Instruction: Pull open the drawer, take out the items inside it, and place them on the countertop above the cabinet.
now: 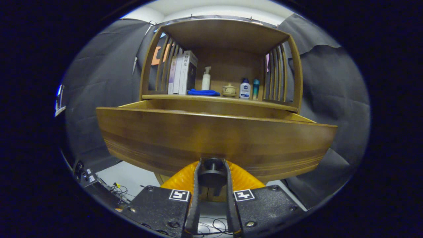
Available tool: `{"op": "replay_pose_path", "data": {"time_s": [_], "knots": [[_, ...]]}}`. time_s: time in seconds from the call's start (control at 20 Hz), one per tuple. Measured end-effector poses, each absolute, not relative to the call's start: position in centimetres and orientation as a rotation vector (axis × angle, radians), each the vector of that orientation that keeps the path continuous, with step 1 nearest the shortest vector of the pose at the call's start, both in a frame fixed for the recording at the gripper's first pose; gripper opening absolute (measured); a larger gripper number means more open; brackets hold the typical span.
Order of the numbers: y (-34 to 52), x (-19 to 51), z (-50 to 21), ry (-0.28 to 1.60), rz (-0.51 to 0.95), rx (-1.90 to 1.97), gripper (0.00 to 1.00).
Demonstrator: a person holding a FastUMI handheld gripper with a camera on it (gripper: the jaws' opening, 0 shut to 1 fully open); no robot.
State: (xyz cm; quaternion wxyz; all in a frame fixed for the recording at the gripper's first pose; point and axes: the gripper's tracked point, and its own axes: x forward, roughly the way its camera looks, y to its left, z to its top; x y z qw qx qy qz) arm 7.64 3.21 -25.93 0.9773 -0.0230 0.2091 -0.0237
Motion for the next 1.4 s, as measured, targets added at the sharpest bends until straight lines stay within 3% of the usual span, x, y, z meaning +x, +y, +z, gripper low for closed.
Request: {"op": "replay_pose_path", "data": {"time_s": [0.35,0.65,0.85,1.05,1.4], "knots": [[3.9,5.9,-26.0,0.503,-0.002,-0.055,0.39],[7.4,3.2,-20.1,0.521,0.198,0.006,1.0],[7.4,5.0,-14.8,0.51,0.241,0.023,0.99],[7.3,8.3,-13.3,0.625,0.284,0.066,0.99],[7.1,12.6,-16.1,0.918,0.273,0.053,0.98]]}}
